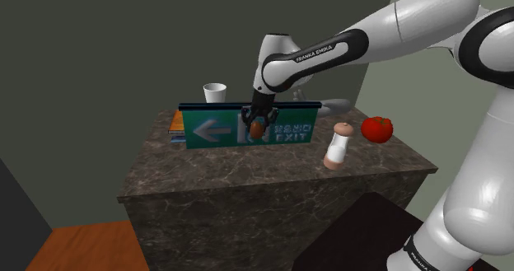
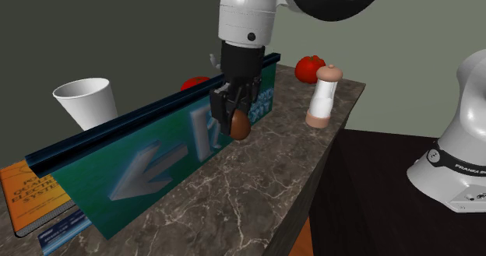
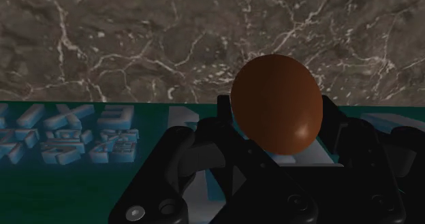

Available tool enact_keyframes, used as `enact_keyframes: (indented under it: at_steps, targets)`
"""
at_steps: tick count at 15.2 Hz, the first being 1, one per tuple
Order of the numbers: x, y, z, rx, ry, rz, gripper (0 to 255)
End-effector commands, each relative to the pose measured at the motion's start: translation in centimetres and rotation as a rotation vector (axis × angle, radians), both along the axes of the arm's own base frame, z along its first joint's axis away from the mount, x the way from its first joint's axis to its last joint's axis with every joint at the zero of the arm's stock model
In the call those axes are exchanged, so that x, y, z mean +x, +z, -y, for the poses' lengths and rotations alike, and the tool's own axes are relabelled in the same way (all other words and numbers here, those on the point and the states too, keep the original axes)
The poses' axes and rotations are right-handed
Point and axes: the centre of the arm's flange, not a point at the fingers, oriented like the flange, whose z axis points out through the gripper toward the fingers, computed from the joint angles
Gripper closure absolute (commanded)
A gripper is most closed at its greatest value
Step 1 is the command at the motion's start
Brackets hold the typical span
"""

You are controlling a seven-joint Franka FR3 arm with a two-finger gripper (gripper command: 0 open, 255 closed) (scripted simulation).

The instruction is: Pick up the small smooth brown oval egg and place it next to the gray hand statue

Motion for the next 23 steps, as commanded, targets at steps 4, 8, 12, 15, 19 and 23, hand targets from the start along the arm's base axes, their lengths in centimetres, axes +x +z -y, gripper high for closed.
enact_keyframes:
  at_steps: [4,8,12,15,19,23]
  targets:
    - [0.0,2.6,0.0,0.0,0.0,0.0,255]
    - [0.0,4.7,0.0,0.0,0.0,0.0,255]
    - [0.0,6.9,0.0,0.0,0.0,0.0,255]
    - [0.0,8.4,0.0,0.0,0.0,0.0,255]
    - [0.0,10.5,0.0,0.0,0.0,0.0,255]
    - [-0.4,11.5,2.6,0.0,0.0,0.0,255]
